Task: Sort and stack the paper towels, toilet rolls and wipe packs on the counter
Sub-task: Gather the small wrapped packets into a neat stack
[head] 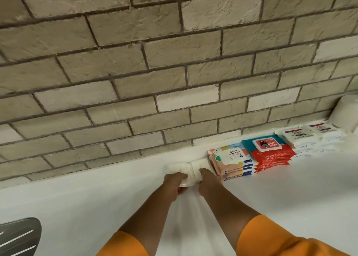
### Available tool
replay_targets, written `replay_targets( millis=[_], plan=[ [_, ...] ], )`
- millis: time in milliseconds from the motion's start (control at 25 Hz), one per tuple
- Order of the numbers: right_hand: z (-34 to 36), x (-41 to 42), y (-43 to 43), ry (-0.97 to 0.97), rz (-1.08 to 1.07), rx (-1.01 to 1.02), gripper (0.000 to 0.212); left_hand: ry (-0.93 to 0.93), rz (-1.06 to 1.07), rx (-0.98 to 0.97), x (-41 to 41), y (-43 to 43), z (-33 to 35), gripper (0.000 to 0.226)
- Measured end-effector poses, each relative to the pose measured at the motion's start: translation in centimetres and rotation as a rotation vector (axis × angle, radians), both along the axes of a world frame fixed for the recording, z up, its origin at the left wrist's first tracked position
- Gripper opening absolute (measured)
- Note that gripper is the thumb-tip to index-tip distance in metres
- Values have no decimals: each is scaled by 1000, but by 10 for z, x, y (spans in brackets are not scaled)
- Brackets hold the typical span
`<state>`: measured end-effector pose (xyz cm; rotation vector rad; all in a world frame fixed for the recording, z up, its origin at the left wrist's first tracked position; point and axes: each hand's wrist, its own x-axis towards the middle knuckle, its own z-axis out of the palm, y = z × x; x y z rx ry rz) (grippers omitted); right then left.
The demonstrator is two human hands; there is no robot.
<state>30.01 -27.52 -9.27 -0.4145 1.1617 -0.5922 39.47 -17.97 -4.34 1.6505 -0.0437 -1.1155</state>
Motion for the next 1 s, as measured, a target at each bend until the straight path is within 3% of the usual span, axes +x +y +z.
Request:
replay_targets(
  millis=[120,200,400,520,720,1000],
  plan=[
    [8,-9,16,-96,-148,91,50,82,27,-57,4,10,-5,38],
    [16,-16,29,-166,-136,71,53,108,44,-80,5,20,-7,38],
    [33,-46,67,-150,233,-62,37,113,46,-193,-3,67,0,38],
    [38,-72,86,-125,427,-240,52,56,-81,-298,-13,110,10,52],
    [46,-101,121,-59,598,-416,40,-56,-170,-298,-43,168,19,53],
    [65,-118,151,55,867,-622,58,-187,-245,-279,-62,206,8,61]
  ],
)
